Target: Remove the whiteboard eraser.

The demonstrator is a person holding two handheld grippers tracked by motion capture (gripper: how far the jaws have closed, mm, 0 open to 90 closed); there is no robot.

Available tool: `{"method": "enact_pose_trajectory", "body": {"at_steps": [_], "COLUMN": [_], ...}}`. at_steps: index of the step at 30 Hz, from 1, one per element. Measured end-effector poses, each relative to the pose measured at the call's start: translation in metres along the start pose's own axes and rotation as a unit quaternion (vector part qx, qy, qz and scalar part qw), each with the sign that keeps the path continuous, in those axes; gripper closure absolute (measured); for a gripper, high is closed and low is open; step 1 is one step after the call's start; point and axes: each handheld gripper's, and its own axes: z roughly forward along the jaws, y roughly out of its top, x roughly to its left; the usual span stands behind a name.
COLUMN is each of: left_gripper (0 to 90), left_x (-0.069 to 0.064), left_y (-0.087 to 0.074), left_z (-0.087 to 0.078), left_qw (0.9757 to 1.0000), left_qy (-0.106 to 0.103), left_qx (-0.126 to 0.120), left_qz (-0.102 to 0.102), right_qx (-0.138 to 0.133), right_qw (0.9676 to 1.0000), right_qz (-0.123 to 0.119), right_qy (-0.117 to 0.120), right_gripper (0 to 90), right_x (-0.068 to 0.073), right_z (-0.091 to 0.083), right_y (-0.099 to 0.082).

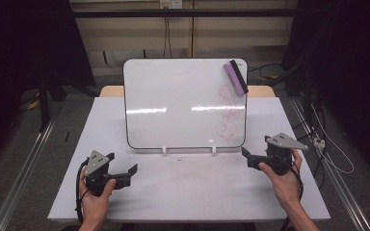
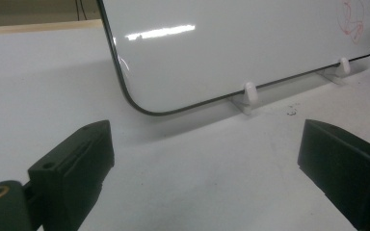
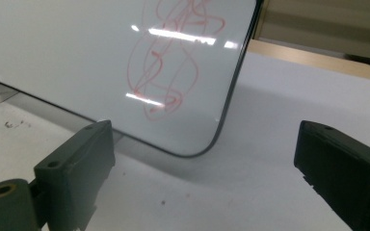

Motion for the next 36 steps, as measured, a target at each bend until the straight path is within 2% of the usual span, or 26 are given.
{"method": "enact_pose_trajectory", "body": {"at_steps": [3,5,10,11,12,15,16,17,18,19,20,21,23,28,29,32,33,36], "left_gripper": [5.5,5.4,5.5,5.5,5.4,5.4,5.4,5.4,5.4,5.4,5.5,5.5,5.4,5.5,5.4,5.4,5.4,5.4], "left_x": [0.0,0.0,0.001,0.001,0.001,0.0,0.0,0.0,0.0,0.001,0.001,0.001,0.001,0.001,0.001,0.001,0.001,0.001], "left_y": [-0.001,-0.001,-0.001,-0.001,-0.001,-0.001,-0.001,-0.001,-0.001,-0.001,-0.001,-0.001,-0.001,-0.001,-0.001,-0.001,-0.001,-0.001], "left_z": [0.0,-0.001,-0.002,-0.002,-0.002,-0.001,-0.001,-0.001,0.0,-0.001,-0.001,-0.001,-0.001,-0.001,-0.001,-0.001,-0.001,-0.001], "left_qw": [1.0,1.0,1.0,1.0,1.0,1.0,1.0,1.0,1.0,1.0,1.0,1.0,1.0,1.0,1.0,1.0,1.0,1.0], "left_qy": [-0.002,-0.003,0.001,0.001,0.0,-0.001,-0.001,-0.001,-0.002,-0.002,-0.002,-0.003,-0.003,-0.004,-0.005,-0.006,-0.007,-0.007], "left_qx": [0.004,0.004,0.0,-0.001,-0.001,0.002,0.002,0.002,0.002,0.004,0.004,0.003,0.002,0.004,0.005,0.005,0.004,0.005], "left_qz": [-0.002,-0.002,-0.003,-0.004,-0.002,-0.003,-0.003,-0.003,-0.003,0.001,0.002,-0.001,-0.001,-0.003,-0.002,0.001,-0.002,-0.001], "right_qx": [-0.003,-0.007,-0.029,-0.029,-0.037,-0.04,-0.039,-0.039,-0.035,-0.035,-0.032,-0.03,-0.032,-0.036,-0.031,-0.03,-0.026,-0.027], "right_qw": [1.0,1.0,0.9995,0.9995,0.9991,0.999,0.9989,0.9989,0.9992,0.9992,0.9992,0.9989,0.9984,0.9981,0.9975,0.9972,0.9964,0.9957], "right_qz": [-0.004,0.005,-0.002,-0.002,0.0,0.005,-0.003,-0.003,-0.013,-0.013,-0.017,-0.032,-0.04,-0.044,-0.055,-0.059,-0.068,-0.071], "right_qy": [-0.003,-0.002,-0.015,-0.015,-0.019,-0.02,-0.025,-0.025,-0.013,-0.013,-0.015,-0.019,-0.026,-0.024,-0.031,-0.033,-0.043,-0.053], "right_gripper": [7.8,7.7,7.8,7.8,9.9,12.7,14.6,14.6,11.2,11.2,12.0,12.1,11.0,11.8,14.2,15.0,18.9,22.9], "right_x": [0.0,-0.001,-0.008,-0.008,-0.012,-0.015,-0.018,-0.018,-0.019,-0.019,-0.018,-0.017,-0.017,-0.018,-0.016,-0.015,-0.016,-0.017], "right_z": [0.005,0.009,0.015,0.015,0.016,0.02,0.024,0.024,0.027,0.027,0.029,0.033,0.036,0.041,0.045,0.048,0.051,0.054], "right_y": [0.007,0.013,0.038,0.038,0.048,0.056,0.064,0.064,0.072,0.072,0.076,0.085,0.094,0.111,0.117,0.122,0.126,0.128]}}
